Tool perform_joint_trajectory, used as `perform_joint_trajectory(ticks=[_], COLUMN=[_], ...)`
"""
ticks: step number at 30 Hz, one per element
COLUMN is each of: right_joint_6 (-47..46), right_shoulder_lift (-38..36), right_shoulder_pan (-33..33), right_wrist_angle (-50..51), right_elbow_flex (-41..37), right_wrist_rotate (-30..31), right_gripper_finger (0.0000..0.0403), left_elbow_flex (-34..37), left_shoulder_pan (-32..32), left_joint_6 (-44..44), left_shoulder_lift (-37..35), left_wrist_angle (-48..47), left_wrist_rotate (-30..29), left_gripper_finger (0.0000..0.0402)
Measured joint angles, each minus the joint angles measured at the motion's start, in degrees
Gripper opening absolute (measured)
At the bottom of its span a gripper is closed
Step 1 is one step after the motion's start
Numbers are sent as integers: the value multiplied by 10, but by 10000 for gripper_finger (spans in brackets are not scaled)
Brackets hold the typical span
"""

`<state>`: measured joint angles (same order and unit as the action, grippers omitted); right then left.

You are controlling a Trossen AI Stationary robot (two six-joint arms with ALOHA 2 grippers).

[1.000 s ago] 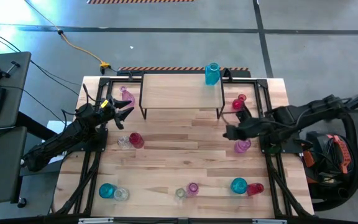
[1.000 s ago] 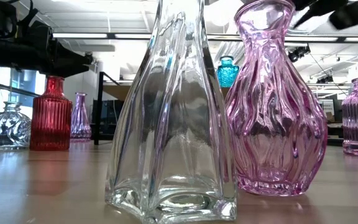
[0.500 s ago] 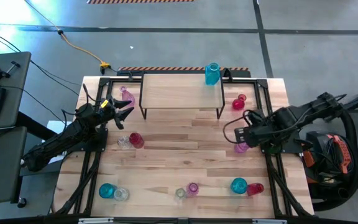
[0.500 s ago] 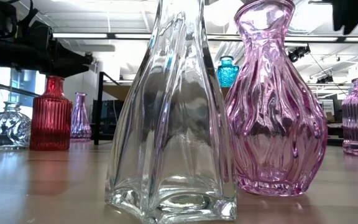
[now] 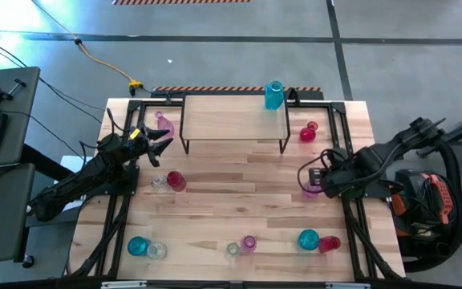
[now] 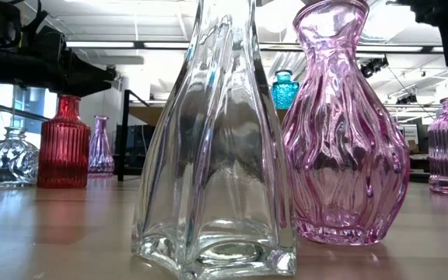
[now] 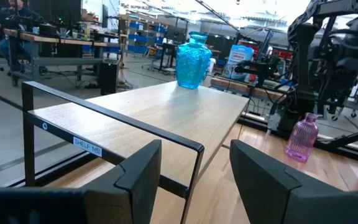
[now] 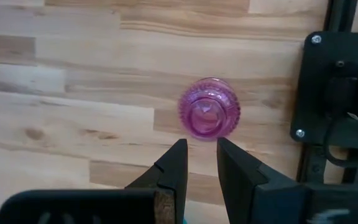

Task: Sort vases onto shelf
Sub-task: Put the middle violet vase on the shelf

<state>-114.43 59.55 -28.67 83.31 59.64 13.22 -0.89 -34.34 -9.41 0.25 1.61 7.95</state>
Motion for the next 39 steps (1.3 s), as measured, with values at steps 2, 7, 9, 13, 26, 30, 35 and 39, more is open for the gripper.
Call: perform_joint_trajectory(ticks=[2, 7, 9, 13, 26, 30, 35, 39], right_joint_6=[-7, -13, -17, -27, -11, -11, -16, -26], right_shoulder_lift=[-4, -19, -24, -27, -23, -19, -18, -19], right_shoulder_pan=[0, 0, 0, 0, 23, 24, 24, 24], right_wrist_angle=[-10, -43, -51, -57, -51, -59, -84, -95], right_elbow_flex=[-17, -55, -66, -82, -82, -88, -113, -126], right_wrist_rotate=[-1, -1, -1, -1, -8, -17, -18, -17], right_gripper_finger=[67, 67, 67, 67, 67, 67, 67, 67], left_elbow_flex=[0, 0, 0, 0, 0, 0, 0, 0], left_shoulder_pan=[0, 0, 0, 0, 0, 0, 0, 0], left_joint_6=[0, 0, 0, 0, 0, 0, 0, 0], left_shoulder_lift=[0, 0, 0, 0, 0, 0, 0, 0], left_wrist_angle=[0, 0, 0, 0, 0, 0, 0, 0], left_wrist_rotate=[0, 0, 0, 0, 0, 0, 0, 0], left_gripper_finger=[184, 184, 184, 184, 184, 184, 184, 184])
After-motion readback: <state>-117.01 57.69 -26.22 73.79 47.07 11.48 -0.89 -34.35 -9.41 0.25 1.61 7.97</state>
